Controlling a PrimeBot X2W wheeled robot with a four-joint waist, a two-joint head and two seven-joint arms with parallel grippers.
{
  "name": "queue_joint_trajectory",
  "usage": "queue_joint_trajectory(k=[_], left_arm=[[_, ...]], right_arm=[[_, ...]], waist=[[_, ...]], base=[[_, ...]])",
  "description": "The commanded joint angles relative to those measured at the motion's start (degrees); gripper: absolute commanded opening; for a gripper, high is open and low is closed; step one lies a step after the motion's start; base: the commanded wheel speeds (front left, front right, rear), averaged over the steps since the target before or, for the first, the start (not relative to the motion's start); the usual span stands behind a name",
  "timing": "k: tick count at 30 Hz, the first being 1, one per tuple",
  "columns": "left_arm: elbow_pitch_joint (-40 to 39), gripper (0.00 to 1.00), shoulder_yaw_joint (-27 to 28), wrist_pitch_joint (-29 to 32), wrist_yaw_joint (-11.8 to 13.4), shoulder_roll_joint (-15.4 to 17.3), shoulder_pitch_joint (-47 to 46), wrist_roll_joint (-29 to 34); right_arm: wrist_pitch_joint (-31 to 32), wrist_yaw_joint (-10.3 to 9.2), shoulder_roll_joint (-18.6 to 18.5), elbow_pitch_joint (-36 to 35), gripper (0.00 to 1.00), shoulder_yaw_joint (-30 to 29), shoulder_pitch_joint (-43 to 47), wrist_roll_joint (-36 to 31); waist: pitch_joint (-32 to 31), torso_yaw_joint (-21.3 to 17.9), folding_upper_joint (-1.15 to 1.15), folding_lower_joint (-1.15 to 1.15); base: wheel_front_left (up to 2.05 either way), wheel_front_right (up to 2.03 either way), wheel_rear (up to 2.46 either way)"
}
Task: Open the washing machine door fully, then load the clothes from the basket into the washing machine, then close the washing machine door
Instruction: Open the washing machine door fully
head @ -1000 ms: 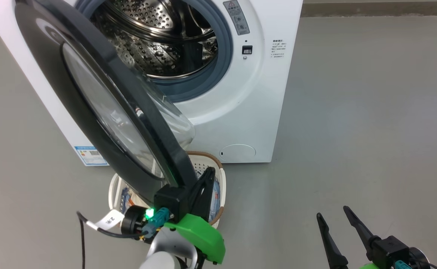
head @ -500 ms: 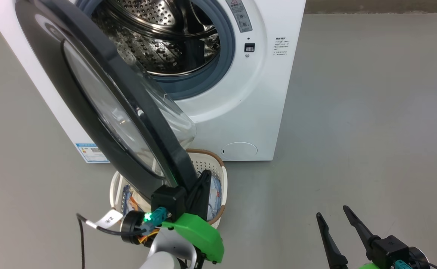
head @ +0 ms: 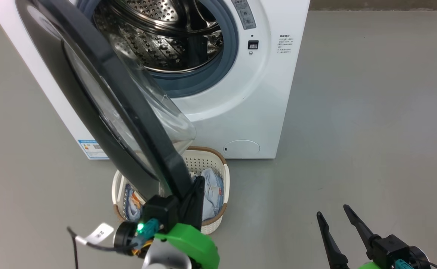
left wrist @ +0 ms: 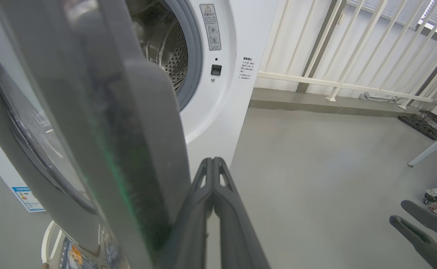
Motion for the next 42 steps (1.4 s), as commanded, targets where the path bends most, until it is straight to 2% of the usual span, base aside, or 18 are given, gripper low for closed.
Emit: queue_joint_trajectory(k=[1, 10, 21, 42], left_arm=[[-1.8, 0.0, 3.2, -0.4, 1.9, 2.4, -0.1, 0.5], [-7.8, 0.0, 3.2, 0.5, 4.8, 5.0, 3.9, 1.8], [-12.0, 0.0, 4.2, 0.1, 7.7, 6.9, 8.1, 2.1], [-13.1, 0.0, 6.4, -2.5, 10.0, 8.1, 9.7, 2.2]], right_arm=[[-0.7, 0.35, -0.4, -1.4, 1.0, 1.4, -1.9, 0.4], [-0.7, 0.35, -0.4, -1.1, 1.0, 1.3, -1.6, 0.2], [-0.7, 0.35, -0.4, -0.9, 1.0, 0.9, -1.3, -0.2], [-0.7, 0.35, -0.4, -2.2, 1.0, -0.7, -2.1, -1.7]], waist=[[0.1, 0.2, 0.0, 0.0], [0.2, 1.8, 0.0, 0.0], [0.1, 5.5, 0.0, 0.0], [3.0, 14.5, 0.0, 0.0]], base=[[0.0, 0.0, 0.0], [0.0, 0.0, 0.0], [0.0, 0.0, 0.0], [0.0, 0.0, 0.0]])
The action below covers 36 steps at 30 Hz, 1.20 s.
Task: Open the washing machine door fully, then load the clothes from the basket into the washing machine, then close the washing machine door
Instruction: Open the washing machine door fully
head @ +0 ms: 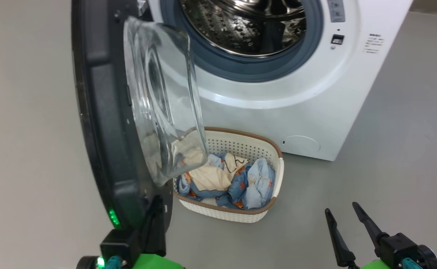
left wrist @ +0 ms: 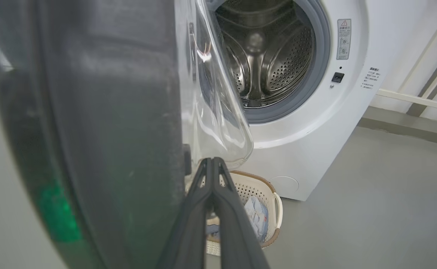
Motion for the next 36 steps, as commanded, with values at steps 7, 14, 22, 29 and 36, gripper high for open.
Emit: queue_joint_trajectory(k=[7, 14, 22, 29, 36], left_arm=[[-0.7, 0.0, 5.9, -3.0, 2.0, 2.0, 0.0, -0.6], [1.3, 0.0, 9.5, -5.5, 1.9, 3.2, -0.6, -1.9], [5.9, 0.0, 14.8, -8.4, 1.2, 5.7, -2.5, -3.7], [10.6, 0.0, 19.8, -11.0, -0.6, 6.9, -5.4, -5.6], [17.7, 0.0, 25.1, -12.4, -4.3, 7.3, -9.4, -7.4]], right_arm=[[-0.3, 0.35, -0.3, -2.6, 1.0, 0.0, -2.2, -1.3], [0.3, 0.35, -0.3, -3.6, 1.0, -0.7, -2.4, -1.7], [0.8, 0.35, -0.3, -4.6, 1.0, -0.8, -2.9, -2.2], [1.3, 0.35, -0.3, -5.4, 1.0, -1.0, -3.4, -3.0], [2.1, 0.35, -0.3, -6.9, 1.0, -1.2, -3.5, -3.6]], waist=[[1.4, 3.0, 0.0, 0.0], [1.9, 4.5, 0.0, 0.0], [2.9, 4.9, 0.0, 0.0], [3.9, 4.7, 0.0, 0.0], [4.8, 4.4, 0.0, 0.0]], base=[[0.0, 0.0, 0.0], [0.0, 0.0, 0.0], [0.0, 0.0, 0.0], [0.0, 0.0, 0.0], [0.0, 0.0, 0.0]])
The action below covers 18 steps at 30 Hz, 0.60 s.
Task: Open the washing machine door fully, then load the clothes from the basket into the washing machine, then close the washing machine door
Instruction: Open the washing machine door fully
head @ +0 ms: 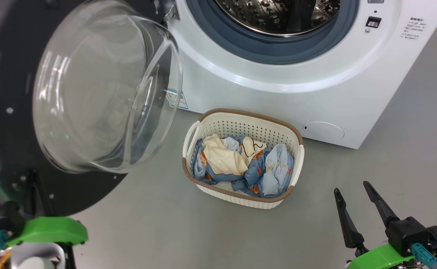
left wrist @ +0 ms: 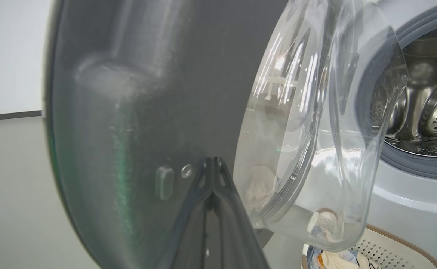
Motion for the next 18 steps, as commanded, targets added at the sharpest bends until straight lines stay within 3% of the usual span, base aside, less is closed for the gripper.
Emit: queue_joint_trajectory(k=[1, 13, 18], left_arm=[[0.2, 0.0, 3.7, -0.6, -0.4, 2.5, -3.1, -0.7], [11.6, 0.0, 10.9, -0.8, -8.4, 3.1, -10.5, 0.4], [15.2, 0.0, 12.2, -0.8, -10.2, 3.6, -13.3, 1.2]], right_arm=[[0.1, 0.35, -0.2, -1.8, 1.0, 1.3, -1.4, -0.6], [1.2, 0.35, -0.5, -3.1, 1.0, 1.5, -1.8, -0.7], [1.3, 0.35, -0.6, -2.8, 1.0, 1.7, -1.9, -0.5]], waist=[[0.2, 0.0, 0.0, 0.0], [1.3, -0.5, 0.0, 0.0], [1.2, -0.8, 0.0, 0.0]], base=[[0.0, 0.0, 0.0], [0.0, 0.0, 0.0], [0.0, 0.0, 0.0]])
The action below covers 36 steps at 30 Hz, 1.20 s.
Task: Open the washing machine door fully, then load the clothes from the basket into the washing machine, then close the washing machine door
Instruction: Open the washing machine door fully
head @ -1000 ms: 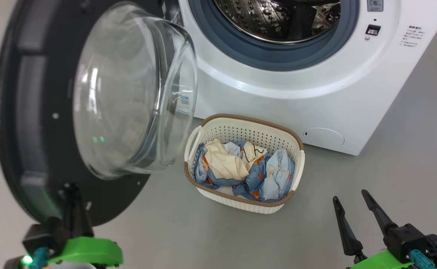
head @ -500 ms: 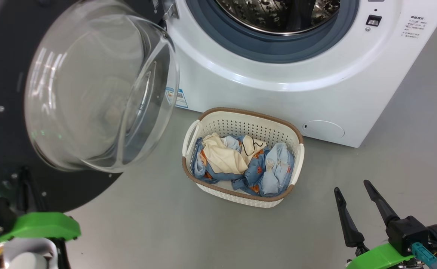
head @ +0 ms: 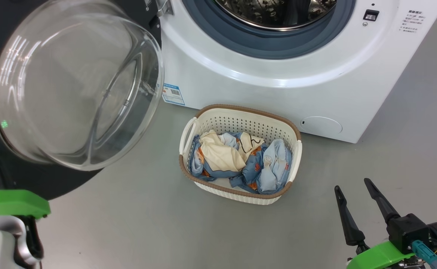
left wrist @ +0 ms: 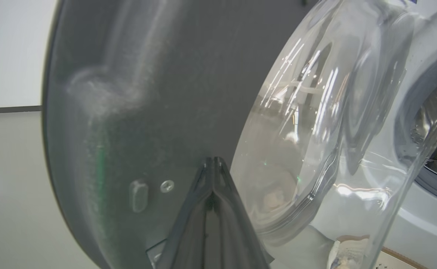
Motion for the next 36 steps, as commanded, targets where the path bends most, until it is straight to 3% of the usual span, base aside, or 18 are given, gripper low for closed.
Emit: queue_joint_trajectory(k=[1, 9, 17, 29, 36], left_arm=[[0.1, 0.0, 3.2, -0.5, -0.4, 3.7, -3.3, 0.5], [7.1, 0.0, 5.5, -0.5, -3.0, 5.0, -7.3, 1.3], [8.8, 0.0, 8.1, -0.5, -4.3, 3.9, -7.2, 3.1], [-3.6, 0.0, 12.9, -0.5, -3.8, -2.5, 3.9, 9.0], [-13.0, 0.0, 10.8, -0.5, -4.5, -5.8, 11.6, 13.1]], right_arm=[[0.0, 0.35, -0.3, -1.2, 1.0, 1.6, -1.8, -0.1], [-0.3, 0.35, -0.2, -0.9, 1.0, 1.9, -2.0, 0.0], [-0.6, 0.35, -0.2, -0.6, 1.0, 1.6, -2.2, 0.2], [-1.2, 0.35, 0.0, 0.3, 1.0, 1.5, -1.8, 0.4], [-1.5, 0.35, 0.0, 0.8, 1.0, 1.6, -1.2, 0.6]], waist=[[-0.1, -0.2, 0.0, 0.0], [-0.2, -0.9, 0.0, 0.0], [-0.5, -1.3, 0.0, 0.0], [-2.6, -2.0, 0.0, 0.0], [-4.0, -2.8, 0.0, 0.0]], base=[[0.0, 0.0, 0.0], [0.0, 0.0, 0.0], [0.0, 0.0, 0.0], [0.0, 0.0, 0.0], [0.0, 0.0, 0.0]])
